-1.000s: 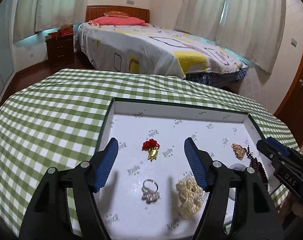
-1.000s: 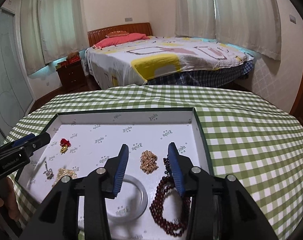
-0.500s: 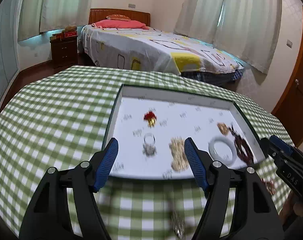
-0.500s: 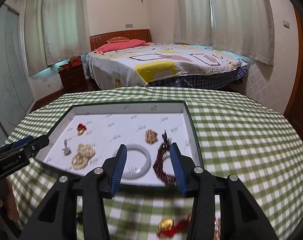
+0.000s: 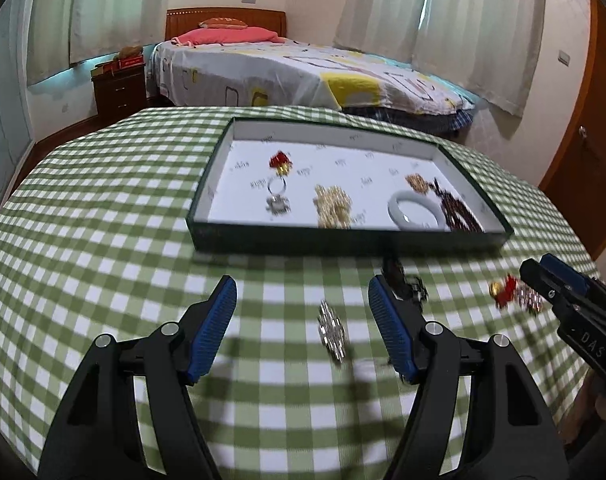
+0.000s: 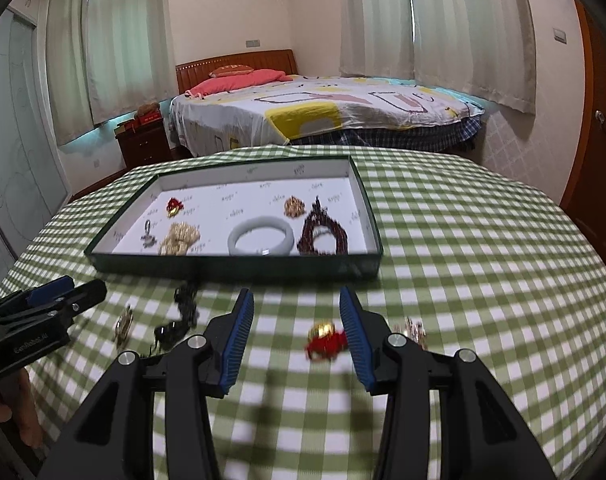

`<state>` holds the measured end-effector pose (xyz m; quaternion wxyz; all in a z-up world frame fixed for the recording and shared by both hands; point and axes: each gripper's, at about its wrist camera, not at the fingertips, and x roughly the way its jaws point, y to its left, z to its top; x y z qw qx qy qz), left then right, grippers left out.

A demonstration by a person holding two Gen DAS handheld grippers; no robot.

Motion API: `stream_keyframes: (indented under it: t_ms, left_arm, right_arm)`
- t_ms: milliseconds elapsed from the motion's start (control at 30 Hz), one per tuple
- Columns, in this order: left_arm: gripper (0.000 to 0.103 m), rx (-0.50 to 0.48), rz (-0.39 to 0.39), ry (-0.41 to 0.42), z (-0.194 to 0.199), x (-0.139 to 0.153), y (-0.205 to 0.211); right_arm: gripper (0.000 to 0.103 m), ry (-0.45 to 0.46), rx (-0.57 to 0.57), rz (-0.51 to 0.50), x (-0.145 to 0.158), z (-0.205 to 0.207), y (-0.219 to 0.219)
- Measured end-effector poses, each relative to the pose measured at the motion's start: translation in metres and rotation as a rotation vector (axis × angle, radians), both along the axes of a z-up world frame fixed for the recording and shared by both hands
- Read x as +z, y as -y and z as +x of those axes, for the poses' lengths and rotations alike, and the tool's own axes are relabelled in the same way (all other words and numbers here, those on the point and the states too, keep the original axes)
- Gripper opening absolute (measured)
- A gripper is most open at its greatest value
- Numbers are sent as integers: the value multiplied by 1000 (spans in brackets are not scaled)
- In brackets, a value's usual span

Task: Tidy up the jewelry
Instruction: 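Withdraw both open tools from the box back over the table, then grasp the silver rhinestone brooch with the left tool while the right tool grasps the red tassel charm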

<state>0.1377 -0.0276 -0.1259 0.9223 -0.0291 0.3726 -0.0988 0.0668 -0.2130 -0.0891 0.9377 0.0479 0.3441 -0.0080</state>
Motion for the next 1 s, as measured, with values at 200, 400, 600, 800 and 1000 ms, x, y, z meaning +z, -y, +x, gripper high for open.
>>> stream_keyframes:
  t_ms: [200,400,600,800,1000]
  left_arm:
    - [66,-18,14,-31,-6,-13,11]
    - [54,-28,33,-63,-2,-23,18]
    - [46,-35,39,-92,4,-29,19]
    - [23,-52,46,-94,8,-30,18]
    - [13,-57,46,-92,9,-29,15]
  right_arm:
    - [45,-8,-6,9,-7,-15,4]
    - [45,-10,-15,23,-12,-22,8]
    - [45,-15,-17,34,-15,-22,10]
    - [45,-28,-18,35,-19,-21,10]
    - [45,-41,-24,34,-22,-19,11]
